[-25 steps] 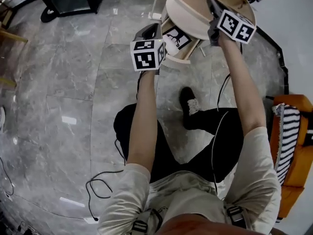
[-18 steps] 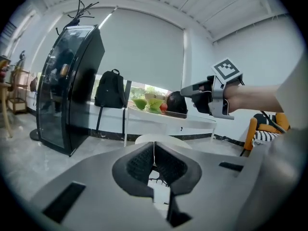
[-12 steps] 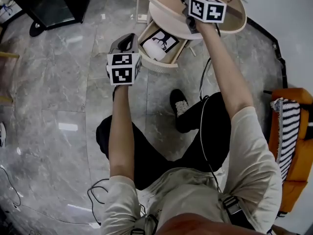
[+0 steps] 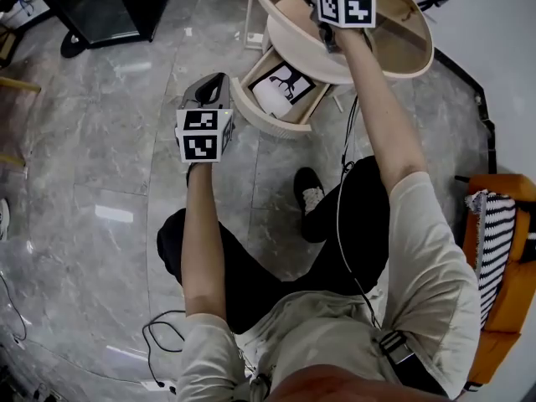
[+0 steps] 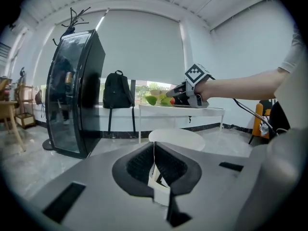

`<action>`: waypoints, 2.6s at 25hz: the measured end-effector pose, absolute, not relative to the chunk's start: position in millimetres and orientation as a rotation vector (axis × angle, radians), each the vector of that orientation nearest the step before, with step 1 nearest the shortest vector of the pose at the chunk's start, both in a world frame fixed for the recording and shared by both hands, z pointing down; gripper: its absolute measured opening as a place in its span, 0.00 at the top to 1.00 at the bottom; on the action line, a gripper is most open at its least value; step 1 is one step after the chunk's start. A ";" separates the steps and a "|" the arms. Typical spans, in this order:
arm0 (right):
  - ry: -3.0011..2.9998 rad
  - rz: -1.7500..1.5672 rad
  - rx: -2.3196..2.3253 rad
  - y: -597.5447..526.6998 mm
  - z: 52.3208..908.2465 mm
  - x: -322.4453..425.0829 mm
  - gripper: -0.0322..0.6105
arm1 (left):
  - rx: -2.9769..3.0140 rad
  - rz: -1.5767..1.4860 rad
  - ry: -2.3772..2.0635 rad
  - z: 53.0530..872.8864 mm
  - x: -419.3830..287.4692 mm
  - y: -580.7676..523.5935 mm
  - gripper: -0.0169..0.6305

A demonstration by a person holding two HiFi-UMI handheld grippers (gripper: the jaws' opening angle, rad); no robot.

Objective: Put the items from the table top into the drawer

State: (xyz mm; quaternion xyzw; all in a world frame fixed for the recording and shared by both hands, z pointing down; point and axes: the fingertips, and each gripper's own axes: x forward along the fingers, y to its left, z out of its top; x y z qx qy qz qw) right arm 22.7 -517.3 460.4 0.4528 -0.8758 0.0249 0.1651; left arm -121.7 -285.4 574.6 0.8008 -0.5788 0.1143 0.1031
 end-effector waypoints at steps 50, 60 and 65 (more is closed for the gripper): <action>-2.183 0.164 0.815 -338.3 691.4 51.7 0.90 | 2.358 0.223 -1.440 629.0 -72.8 -274.9 0.94; -2.020 0.331 1.071 -372.7 734.1 107.5 0.89 | 2.346 0.340 -1.424 656.0 -76.8 -274.4 0.94; -2.013 0.364 1.142 -377.8 736.9 121.1 0.89 | 2.344 0.360 -1.426 660.1 -79.9 -272.6 0.94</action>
